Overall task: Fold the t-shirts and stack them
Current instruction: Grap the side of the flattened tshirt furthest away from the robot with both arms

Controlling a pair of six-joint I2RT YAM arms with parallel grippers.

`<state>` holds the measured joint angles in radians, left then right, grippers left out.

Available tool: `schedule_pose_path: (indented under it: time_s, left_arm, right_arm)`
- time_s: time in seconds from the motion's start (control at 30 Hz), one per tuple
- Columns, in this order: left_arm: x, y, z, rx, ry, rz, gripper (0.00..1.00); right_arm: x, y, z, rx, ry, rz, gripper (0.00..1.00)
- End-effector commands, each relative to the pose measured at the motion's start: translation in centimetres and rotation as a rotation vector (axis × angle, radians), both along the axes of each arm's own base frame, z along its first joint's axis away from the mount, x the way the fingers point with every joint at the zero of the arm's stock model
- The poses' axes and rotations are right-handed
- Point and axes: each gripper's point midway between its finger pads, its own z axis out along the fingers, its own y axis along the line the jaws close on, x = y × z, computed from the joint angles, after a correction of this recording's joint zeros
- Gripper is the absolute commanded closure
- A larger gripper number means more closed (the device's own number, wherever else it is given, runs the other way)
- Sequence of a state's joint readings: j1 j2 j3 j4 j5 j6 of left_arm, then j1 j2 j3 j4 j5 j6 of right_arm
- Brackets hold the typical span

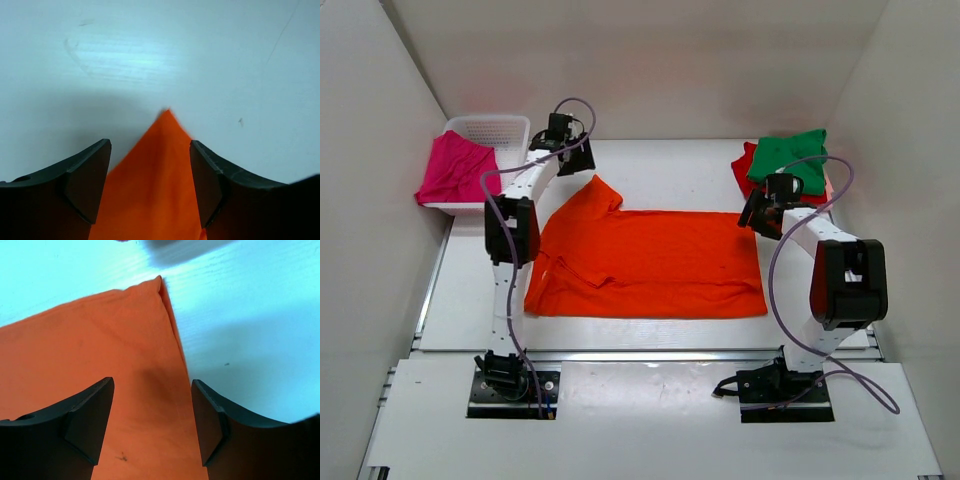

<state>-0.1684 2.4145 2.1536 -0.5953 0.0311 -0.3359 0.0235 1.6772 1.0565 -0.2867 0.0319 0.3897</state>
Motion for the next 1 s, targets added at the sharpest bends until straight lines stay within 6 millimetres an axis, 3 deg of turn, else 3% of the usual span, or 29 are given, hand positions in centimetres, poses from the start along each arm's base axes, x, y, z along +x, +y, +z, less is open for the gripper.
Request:
schedule_pose_path:
  time_s: [0.0, 0.13, 0.43, 0.5, 0.53, 0.57, 0.6, 0.63, 0.77, 0.97]
  left_arm:
    - [1.8, -2.6, 1.6, 0.027, -0.045, -0.064, 0.24]
    - [2.2, -4.8, -0.9, 0.063, -0.011, -0.104, 0.23]
    - [-0.6, -3.7, -3.2, 0.084, 0.110, -0.079, 0.23]
    - [-0.7, -4.2, -3.6, 0.066, 0.126, -0.105, 0.35]
    - [-0.7, -4.0, -3.9, 0.072, 0.134, -0.096, 0.53]
    - [-0.6, -4.1, -3.7, 0.071, 0.128, -0.105, 0.65]
    - [-0.7, -4.3, -4.0, 0.068, 0.131, -0.116, 0.87]
    - [-0.6, -4.5, -3.3, 0.066, 0.114, -0.126, 0.98]
    - [-0.6, -5.4, -2.1, 0.037, 0.076, -0.160, 1.00]
    - [-1.7, -5.7, -2.2, 0.018, 0.078, -0.177, 1.00]
  right_arm:
    - [2.4, -0.9, 1.1, -0.015, -0.076, -0.030, 0.40]
    - [2.7, -0.9, 0.2, -0.014, -0.064, -0.033, 0.39]
    - [3.5, -1.1, 0.0, -0.017, -0.061, -0.029, 0.39]
    - [3.4, -1.0, -0.1, -0.004, -0.062, -0.032, 0.40]
    - [3.5, -0.9, 0.2, -0.003, -0.070, -0.026, 0.39]
    - [3.7, -0.9, 0.2, 0.003, -0.076, -0.022, 0.40]
    - [3.6, -0.7, 0.0, 0.011, -0.071, -0.020, 0.40]
    - [3.8, -0.7, 0.0, 0.010, -0.068, -0.014, 0.40]
    - [4.3, -1.1, -0.7, -0.019, -0.059, -0.027, 0.39]
    - [6.0, -1.9, -1.7, -0.035, -0.065, -0.129, 0.42]
